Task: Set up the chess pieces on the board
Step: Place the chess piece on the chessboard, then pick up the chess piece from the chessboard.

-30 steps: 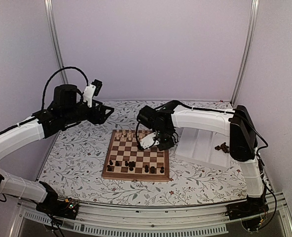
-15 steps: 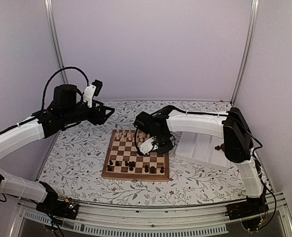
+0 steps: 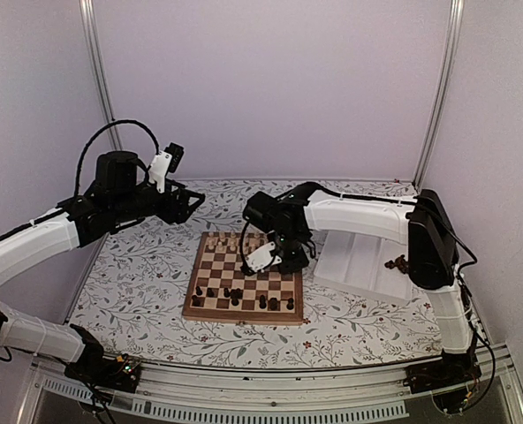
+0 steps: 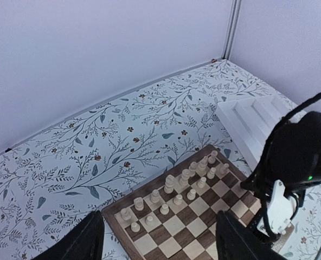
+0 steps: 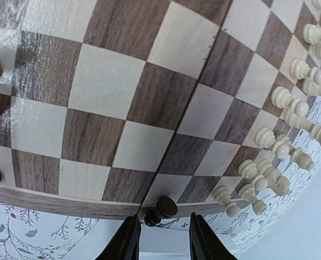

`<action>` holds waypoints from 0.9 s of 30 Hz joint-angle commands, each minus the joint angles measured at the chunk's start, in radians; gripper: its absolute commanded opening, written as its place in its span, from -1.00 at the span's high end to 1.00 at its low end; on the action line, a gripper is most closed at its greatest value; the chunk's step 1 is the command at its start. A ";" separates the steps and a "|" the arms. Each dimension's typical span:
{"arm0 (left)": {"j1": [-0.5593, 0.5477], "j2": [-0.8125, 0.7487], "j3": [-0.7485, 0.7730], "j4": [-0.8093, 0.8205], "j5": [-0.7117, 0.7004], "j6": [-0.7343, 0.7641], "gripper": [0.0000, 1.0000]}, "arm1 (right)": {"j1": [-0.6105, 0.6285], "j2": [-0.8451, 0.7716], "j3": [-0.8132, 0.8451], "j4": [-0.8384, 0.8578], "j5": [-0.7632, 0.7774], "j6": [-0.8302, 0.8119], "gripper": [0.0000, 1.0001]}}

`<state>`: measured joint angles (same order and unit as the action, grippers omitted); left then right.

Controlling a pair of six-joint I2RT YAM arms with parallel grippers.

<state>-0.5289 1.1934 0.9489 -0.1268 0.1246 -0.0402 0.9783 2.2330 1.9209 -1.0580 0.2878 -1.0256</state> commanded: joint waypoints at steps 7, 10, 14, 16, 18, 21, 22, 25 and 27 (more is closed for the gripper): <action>0.016 0.020 -0.005 0.009 0.081 0.013 -0.41 | -0.255 -0.292 -0.216 0.145 -0.585 0.204 0.40; 0.017 0.042 -0.006 0.023 0.207 0.032 -0.34 | -0.314 -0.367 -0.351 0.252 -0.677 0.256 0.45; 0.010 0.079 -0.026 0.107 0.393 0.039 -0.23 | -0.384 -0.433 -0.479 0.343 -0.783 0.319 0.48; -0.002 0.120 -0.005 0.110 0.423 0.057 -0.22 | -0.415 -0.485 -0.549 0.384 -0.810 0.332 0.47; -0.026 0.179 0.048 0.083 0.427 0.100 -0.22 | -0.456 -0.526 -0.585 0.399 -0.842 0.335 0.47; -0.080 0.286 0.159 0.001 0.411 0.182 -0.20 | -0.534 -0.585 -0.626 0.405 -0.920 0.339 0.46; -0.097 0.328 0.196 -0.028 0.406 0.213 -0.18 | -0.548 -0.614 -0.647 0.414 -0.946 0.340 0.45; -0.147 0.464 0.332 -0.150 0.390 0.316 -0.12 | -0.593 -0.672 -0.720 0.461 -0.984 0.345 0.44; -0.171 0.559 0.434 -0.228 0.387 0.373 -0.07 | -0.603 -0.710 -0.760 0.500 -0.994 0.352 0.44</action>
<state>-0.6464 1.6176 1.2270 -0.1818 0.4995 0.1703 0.3981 1.5940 1.2285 -0.6498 -0.6144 -0.6983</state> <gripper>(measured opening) 0.552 0.279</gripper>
